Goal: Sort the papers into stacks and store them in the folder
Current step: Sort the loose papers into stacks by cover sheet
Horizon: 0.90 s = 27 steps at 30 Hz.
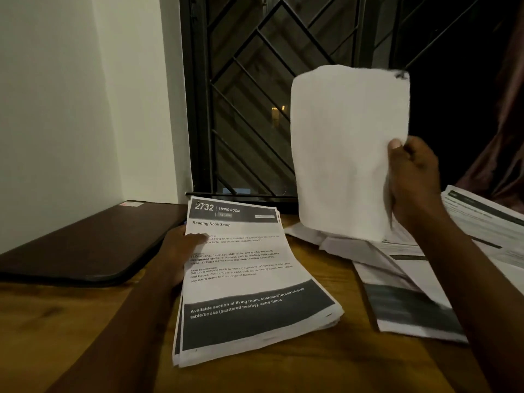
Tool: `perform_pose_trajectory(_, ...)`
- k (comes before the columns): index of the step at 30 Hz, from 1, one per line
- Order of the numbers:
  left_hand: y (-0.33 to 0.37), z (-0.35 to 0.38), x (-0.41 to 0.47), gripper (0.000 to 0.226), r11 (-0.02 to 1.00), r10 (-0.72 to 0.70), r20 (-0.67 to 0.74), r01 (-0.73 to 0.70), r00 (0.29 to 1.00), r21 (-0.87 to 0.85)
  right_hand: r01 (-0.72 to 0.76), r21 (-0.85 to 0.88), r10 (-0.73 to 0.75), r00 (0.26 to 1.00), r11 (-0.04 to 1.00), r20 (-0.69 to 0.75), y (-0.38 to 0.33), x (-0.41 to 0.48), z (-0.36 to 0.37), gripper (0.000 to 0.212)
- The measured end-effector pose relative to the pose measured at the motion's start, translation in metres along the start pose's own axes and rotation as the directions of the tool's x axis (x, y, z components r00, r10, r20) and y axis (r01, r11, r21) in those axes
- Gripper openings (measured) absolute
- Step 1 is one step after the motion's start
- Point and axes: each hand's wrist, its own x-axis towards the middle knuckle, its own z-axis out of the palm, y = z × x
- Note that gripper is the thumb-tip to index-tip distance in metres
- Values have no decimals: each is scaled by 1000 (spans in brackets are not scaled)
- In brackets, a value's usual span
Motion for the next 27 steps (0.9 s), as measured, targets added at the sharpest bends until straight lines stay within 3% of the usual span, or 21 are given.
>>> perform_pose_trajectory(2,0,0,-1,14,1000,-24,-8,24,1000,1,102,-95,-107,993,990,-50,-7,-2,-2,14)
perform_pose_trajectory(5,2,3,-1,11,1000,-25,-36,24,999,-19,288,-364,-315,949,886,-15,-22,-14,1,28)
perform_pose_trajectory(8,0,5,1,17,998,-30,-69,26,997,-64,459,-427,-421,888,779,185,-42,-46,21,27)
perform_pose_trajectory(10,-2,7,-1,18,996,-23,-54,18,998,-88,604,-393,-455,790,693,411,-50,-81,46,25)
perform_pose_trajectory(13,-5,14,-2,24,994,-26,9,27,1000,-104,722,-300,-352,601,623,717,-44,-136,87,24)
perform_pose_trajectory(16,-4,21,-8,21,987,-8,80,21,997,-158,711,-297,-166,503,637,848,-24,-169,108,24)
perform_pose_trajectory(20,-3,25,-11,23,970,-48,160,85,986,-230,620,-378,17,507,688,862,-13,-178,110,35)
perform_pose_trajectory(23,-4,26,-10,30,971,-62,170,99,983,-217,606,-369,-16,533,705,846,-10,-170,106,43)
perform_pose_trajectory(27,-5,27,-12,25,972,-14,165,52,986,-229,632,-307,-49,480,712,876,-10,-178,105,54)
